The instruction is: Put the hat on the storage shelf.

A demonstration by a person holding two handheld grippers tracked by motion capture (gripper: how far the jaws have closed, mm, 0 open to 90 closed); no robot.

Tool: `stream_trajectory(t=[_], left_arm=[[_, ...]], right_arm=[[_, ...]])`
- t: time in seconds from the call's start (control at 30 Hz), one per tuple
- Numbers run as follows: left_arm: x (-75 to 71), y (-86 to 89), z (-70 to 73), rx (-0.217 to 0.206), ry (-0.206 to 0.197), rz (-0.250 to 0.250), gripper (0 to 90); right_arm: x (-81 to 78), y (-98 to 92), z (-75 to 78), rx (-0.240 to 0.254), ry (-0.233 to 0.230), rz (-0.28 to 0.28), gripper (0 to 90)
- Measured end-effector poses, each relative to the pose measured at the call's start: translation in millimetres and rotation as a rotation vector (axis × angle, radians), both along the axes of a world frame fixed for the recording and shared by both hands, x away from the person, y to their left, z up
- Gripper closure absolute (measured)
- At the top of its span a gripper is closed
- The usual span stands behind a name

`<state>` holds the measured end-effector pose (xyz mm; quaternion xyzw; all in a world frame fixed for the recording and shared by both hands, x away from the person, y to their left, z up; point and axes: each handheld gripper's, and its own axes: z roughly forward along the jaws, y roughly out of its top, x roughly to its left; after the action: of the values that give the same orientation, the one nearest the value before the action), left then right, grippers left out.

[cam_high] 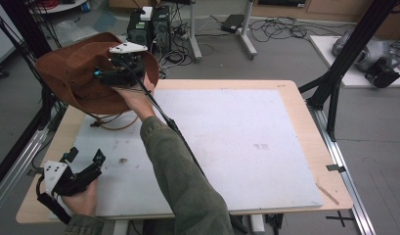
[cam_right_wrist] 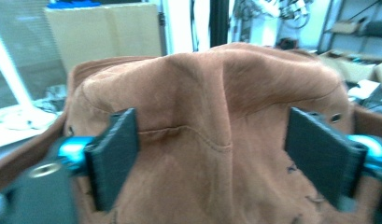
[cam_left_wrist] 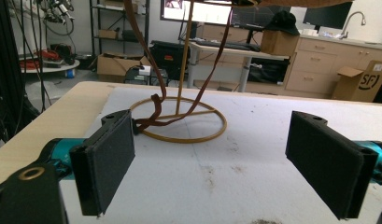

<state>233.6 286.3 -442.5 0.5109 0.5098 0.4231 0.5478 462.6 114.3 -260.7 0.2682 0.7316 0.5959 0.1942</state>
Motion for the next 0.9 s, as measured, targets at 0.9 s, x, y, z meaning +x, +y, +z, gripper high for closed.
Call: stream_trajectory(t=[0.9], left_arm=[[-0.2, -1.7, 0.9, 0.036, -0.003, 0.007, 15.8]], right_arm=[[-19.6, -204.3, 60.2, 0.102, -0.152, -0.299, 10.3]])
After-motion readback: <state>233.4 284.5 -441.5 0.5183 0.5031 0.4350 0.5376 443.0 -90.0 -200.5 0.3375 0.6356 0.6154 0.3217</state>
